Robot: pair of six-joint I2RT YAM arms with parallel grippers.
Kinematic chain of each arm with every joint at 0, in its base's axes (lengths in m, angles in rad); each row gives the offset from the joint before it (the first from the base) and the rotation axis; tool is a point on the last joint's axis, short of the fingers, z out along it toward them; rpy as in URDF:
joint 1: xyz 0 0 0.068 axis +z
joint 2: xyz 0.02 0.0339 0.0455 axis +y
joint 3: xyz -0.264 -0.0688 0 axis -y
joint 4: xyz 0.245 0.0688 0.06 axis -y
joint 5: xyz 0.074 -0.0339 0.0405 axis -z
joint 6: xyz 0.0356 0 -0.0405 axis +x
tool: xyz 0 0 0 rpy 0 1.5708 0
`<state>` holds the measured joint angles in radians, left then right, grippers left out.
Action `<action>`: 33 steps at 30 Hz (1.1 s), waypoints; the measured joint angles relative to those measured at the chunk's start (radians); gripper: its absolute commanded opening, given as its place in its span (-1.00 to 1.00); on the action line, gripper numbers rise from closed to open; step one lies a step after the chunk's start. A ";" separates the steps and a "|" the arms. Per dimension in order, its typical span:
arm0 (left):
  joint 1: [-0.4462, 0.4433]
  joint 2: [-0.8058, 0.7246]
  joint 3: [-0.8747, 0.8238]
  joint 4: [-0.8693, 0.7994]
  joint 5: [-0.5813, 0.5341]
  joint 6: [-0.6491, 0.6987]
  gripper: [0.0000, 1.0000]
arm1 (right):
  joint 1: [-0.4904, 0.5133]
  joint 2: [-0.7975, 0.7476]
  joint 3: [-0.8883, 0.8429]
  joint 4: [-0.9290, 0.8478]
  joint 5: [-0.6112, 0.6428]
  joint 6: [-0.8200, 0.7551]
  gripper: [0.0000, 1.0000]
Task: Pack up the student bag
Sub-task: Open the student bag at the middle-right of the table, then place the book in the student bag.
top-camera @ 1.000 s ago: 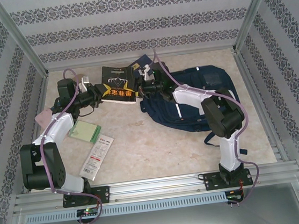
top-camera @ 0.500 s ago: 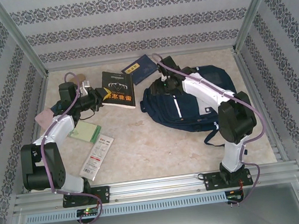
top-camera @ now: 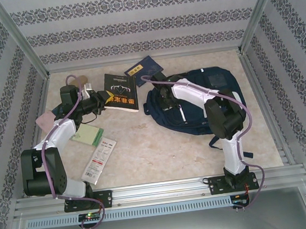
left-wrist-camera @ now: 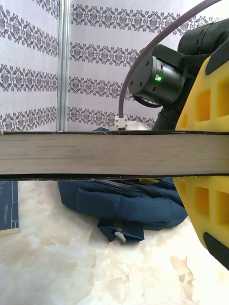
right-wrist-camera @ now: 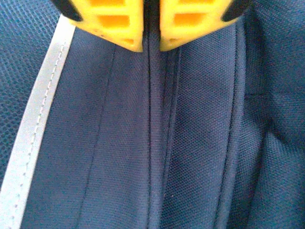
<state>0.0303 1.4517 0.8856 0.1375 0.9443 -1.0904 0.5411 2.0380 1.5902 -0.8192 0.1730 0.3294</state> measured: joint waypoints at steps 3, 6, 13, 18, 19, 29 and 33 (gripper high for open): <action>-0.012 0.000 -0.003 0.000 -0.014 0.008 -1.00 | 0.000 -0.026 0.000 -0.005 0.002 -0.008 -1.00; -0.045 0.000 -0.005 0.001 -0.034 0.013 -1.00 | -0.008 -0.082 0.000 -0.018 -0.012 -0.008 -1.00; -0.141 0.030 -0.005 0.051 -0.094 0.010 -1.00 | -0.108 -0.248 0.058 -0.059 -0.157 -0.003 -1.00; -0.219 0.072 -0.004 0.116 -0.166 -0.002 -1.00 | -0.212 -0.349 0.081 -0.048 -0.328 0.048 -1.00; -0.239 0.085 -0.003 0.131 -0.180 -0.008 -1.00 | -0.235 -0.364 0.081 -0.041 -0.371 0.065 -1.00; -0.441 0.330 0.116 0.345 -0.288 -0.108 -1.00 | -0.315 -0.388 0.083 0.019 -0.629 0.197 -1.00; -0.510 0.441 0.222 0.398 -0.308 -0.140 -1.00 | -0.315 -0.388 0.083 0.031 -0.672 0.225 -1.00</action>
<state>-0.4801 1.8927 1.1076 0.5354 0.6361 -1.2304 0.2264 1.6501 1.6730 -0.7879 -0.4988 0.5549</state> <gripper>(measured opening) 0.177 0.070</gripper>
